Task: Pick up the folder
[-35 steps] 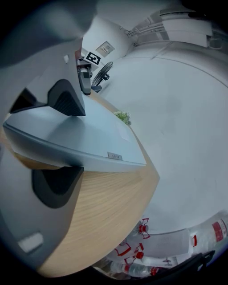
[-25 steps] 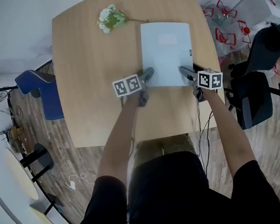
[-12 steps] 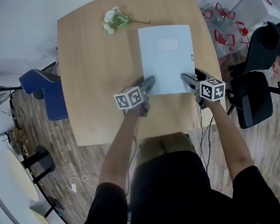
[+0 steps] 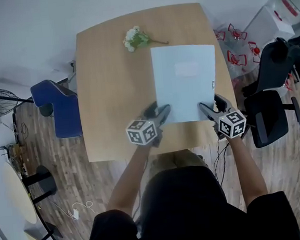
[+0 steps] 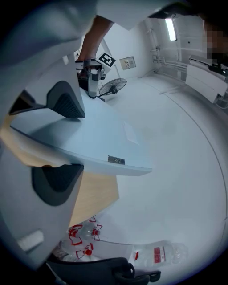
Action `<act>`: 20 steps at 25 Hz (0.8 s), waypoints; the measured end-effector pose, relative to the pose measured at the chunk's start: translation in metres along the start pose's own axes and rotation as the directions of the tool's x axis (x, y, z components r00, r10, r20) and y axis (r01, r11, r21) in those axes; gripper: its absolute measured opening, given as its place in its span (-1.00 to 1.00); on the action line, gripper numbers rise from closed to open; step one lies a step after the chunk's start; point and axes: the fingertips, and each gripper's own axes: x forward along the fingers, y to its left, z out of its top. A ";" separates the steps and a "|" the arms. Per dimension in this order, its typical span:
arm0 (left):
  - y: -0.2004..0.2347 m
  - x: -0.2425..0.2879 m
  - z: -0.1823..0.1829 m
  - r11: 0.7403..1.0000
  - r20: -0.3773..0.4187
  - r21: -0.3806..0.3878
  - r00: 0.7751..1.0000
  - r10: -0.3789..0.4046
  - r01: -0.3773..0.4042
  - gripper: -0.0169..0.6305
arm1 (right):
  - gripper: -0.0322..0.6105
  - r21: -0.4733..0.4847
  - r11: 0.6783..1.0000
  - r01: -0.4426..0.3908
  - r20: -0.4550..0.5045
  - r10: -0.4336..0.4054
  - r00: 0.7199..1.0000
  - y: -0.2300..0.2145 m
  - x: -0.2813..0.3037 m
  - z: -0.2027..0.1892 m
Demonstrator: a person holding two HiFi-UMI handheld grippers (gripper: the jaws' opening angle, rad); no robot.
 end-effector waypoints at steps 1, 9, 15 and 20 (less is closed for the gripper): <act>-0.007 -0.011 0.005 1.000 0.018 0.007 1.000 -0.002 0.002 -0.09 | 0.11 -0.004 1.000 0.000 0.019 0.000 1.000 0.010 -0.008 0.005; -0.047 -0.108 0.048 0.997 0.165 0.071 0.986 0.006 -0.017 -0.10 | 0.11 -0.034 0.999 -0.019 0.149 0.024 0.989 0.098 -0.049 0.044; -0.059 -0.157 0.076 0.986 0.224 0.159 0.975 0.004 -0.040 -0.10 | 0.10 -0.117 0.993 -0.030 0.211 0.054 0.976 0.142 -0.055 0.073; -0.063 -0.188 0.095 0.978 0.290 0.199 0.957 -0.006 -0.054 -0.10 | 0.10 -0.154 0.988 -0.034 0.269 0.075 0.960 0.172 -0.058 0.091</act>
